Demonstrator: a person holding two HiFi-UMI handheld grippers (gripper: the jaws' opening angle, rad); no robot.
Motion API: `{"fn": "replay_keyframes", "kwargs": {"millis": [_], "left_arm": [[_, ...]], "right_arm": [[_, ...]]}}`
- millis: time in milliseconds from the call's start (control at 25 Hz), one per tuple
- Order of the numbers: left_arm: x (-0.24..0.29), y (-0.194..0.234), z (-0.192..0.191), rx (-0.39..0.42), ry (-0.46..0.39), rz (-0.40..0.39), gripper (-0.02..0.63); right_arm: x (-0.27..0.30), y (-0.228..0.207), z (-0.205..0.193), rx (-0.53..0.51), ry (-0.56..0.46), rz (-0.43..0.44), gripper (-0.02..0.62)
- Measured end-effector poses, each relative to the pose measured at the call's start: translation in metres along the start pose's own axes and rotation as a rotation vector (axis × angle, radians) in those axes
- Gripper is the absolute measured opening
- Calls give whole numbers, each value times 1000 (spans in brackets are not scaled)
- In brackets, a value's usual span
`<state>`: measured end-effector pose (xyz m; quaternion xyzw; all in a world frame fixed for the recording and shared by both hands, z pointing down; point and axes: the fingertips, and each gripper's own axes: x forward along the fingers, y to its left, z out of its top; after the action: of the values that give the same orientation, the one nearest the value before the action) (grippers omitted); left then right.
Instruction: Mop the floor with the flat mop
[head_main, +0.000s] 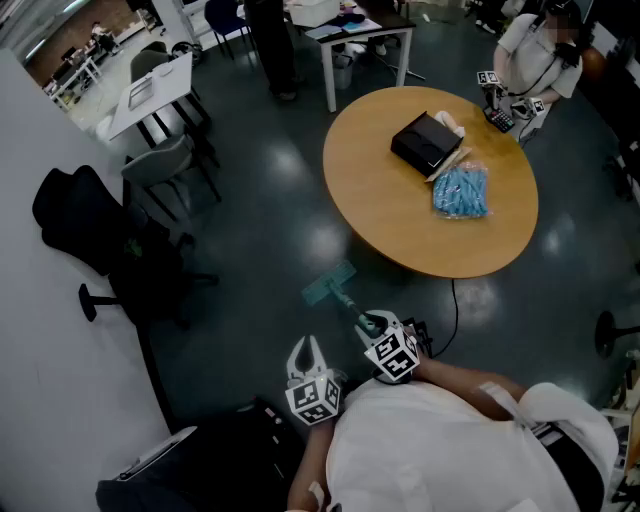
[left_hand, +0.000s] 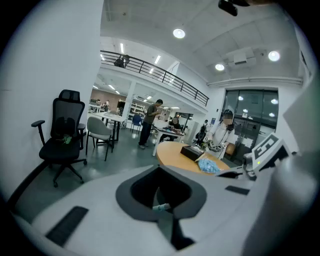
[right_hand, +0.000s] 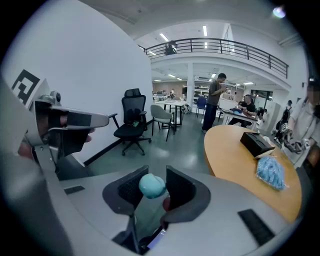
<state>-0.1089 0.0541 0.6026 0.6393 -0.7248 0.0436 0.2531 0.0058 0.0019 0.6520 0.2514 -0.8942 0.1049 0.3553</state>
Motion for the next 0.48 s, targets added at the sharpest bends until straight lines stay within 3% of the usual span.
{"fn": "replay_keyframes", "kwargs": {"millis": [480], "left_arm": [[-5, -8, -1, 2, -13, -11, 5]], "right_arm": [[-8, 0, -14, 12, 15, -11, 116]]}}
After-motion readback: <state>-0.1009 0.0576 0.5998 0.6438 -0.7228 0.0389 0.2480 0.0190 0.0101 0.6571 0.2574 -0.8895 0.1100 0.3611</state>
